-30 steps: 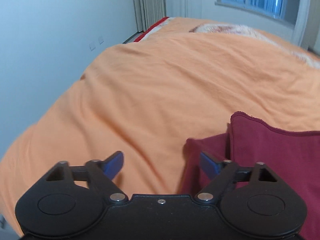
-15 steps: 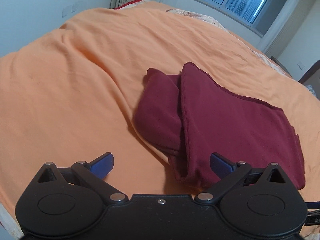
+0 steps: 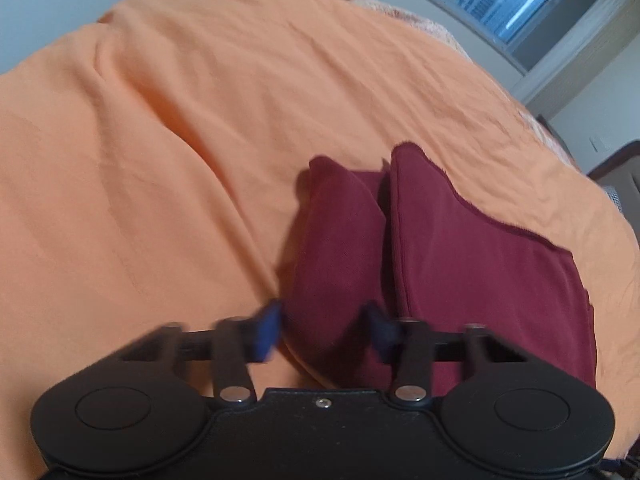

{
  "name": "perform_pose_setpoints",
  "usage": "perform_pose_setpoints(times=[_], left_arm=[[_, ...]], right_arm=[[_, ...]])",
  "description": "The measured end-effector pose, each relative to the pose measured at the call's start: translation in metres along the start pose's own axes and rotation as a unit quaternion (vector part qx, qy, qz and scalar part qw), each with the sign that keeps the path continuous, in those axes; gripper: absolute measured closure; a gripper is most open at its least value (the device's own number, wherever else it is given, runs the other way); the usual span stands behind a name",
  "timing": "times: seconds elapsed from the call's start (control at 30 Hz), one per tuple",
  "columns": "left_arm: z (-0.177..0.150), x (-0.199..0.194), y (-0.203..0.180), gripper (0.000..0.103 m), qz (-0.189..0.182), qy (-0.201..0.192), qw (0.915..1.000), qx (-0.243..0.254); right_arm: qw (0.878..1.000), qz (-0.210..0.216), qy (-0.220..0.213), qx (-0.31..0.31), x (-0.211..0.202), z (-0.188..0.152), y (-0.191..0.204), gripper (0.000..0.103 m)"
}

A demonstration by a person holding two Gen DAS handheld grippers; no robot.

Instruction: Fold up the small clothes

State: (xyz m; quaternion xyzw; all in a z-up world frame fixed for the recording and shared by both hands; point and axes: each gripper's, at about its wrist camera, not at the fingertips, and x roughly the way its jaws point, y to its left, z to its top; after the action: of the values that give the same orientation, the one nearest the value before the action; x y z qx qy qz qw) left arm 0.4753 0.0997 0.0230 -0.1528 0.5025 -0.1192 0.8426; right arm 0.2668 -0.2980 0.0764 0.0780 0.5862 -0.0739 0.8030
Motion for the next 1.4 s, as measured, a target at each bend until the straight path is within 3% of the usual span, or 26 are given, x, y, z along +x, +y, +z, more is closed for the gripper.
perform_pose_setpoints(times=[0.1,0.2,0.3,0.37,0.53,0.73,0.87,1.03,1.23,1.4], left_arm=[[-0.001,-0.013,-0.009,0.088,0.019,0.002,0.9998,0.004],[0.003,-0.027,-0.004,0.098,0.017,0.013,0.9972,-0.071],[0.002,-0.039,0.004,0.1,0.012,0.025,0.9871,-0.158],[0.002,-0.044,0.006,0.1,0.011,0.018,0.9822,-0.187],[-0.002,-0.036,0.002,0.099,0.048,0.017,0.9822,-0.181],[0.0,-0.043,0.001,0.092,0.046,0.008,0.983,-0.178],[-0.002,-0.054,0.007,0.078,0.038,0.002,0.9842,-0.173],[-0.017,-0.06,0.001,0.032,0.061,0.001,0.989,-0.134],[-0.056,-0.064,-0.006,0.001,0.017,0.016,0.988,-0.153],[-0.081,-0.051,-0.017,0.001,-0.033,0.039,0.9809,-0.188]], right_arm=[[1.0,0.003,0.0,0.001,0.0,0.0,0.002,0.0],[1.0,0.006,0.001,-0.003,0.001,0.001,0.007,0.0],[1.0,0.01,0.0,-0.012,0.001,0.002,0.013,0.0],[1.0,0.011,-0.002,-0.019,0.001,0.002,0.016,0.0],[1.0,0.011,-0.002,-0.02,0.0,0.001,0.016,0.0],[1.0,0.008,-0.002,-0.005,-0.001,0.0,0.01,0.0],[1.0,0.014,-0.001,-0.004,0.001,0.001,0.01,0.0],[1.0,0.022,-0.002,-0.018,0.002,0.003,0.017,0.0],[0.999,0.016,-0.008,-0.027,-0.001,0.004,0.019,0.0],[1.0,0.004,-0.009,-0.024,0.001,0.005,0.018,0.0]])
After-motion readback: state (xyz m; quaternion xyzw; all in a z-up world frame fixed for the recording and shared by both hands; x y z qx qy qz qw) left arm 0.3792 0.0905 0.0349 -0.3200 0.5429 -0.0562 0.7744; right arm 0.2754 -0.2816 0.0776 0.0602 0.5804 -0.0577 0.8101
